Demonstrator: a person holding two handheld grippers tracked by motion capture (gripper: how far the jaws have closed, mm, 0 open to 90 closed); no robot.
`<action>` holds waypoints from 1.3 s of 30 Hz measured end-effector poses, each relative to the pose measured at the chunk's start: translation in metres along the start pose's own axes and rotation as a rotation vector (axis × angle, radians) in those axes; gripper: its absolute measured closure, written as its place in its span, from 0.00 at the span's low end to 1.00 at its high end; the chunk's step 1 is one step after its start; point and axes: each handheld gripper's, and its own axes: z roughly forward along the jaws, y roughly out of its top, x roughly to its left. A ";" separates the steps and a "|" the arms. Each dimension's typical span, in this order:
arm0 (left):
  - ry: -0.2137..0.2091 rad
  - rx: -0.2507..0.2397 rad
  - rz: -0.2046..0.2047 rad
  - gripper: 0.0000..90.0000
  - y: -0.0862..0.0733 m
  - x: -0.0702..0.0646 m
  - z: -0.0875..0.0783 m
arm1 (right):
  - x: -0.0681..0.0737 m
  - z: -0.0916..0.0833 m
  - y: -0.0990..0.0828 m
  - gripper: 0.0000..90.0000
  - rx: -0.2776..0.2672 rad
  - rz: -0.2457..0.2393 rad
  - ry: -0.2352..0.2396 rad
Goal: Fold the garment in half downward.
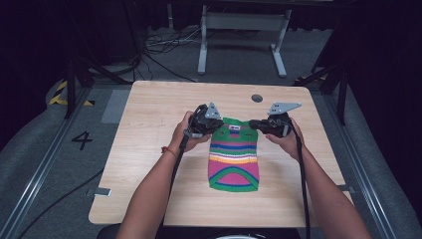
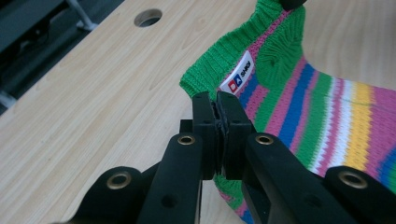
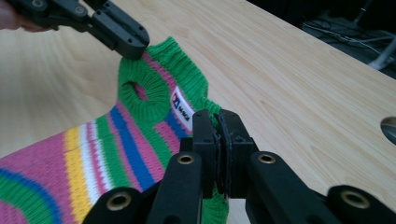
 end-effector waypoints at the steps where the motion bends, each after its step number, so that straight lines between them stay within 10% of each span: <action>1: -0.001 -0.003 0.011 0.97 -0.001 -0.003 -0.003 | 0.004 -0.004 0.000 0.97 -0.008 -0.010 0.011; 24: -0.080 0.016 0.187 0.97 -0.039 -0.070 -0.040 | 0.072 -0.040 -0.026 0.96 0.025 -0.153 0.166; 39: -0.141 0.096 0.217 0.97 -0.061 -0.100 -0.040 | 0.103 -0.037 -0.056 0.96 0.119 -0.186 0.259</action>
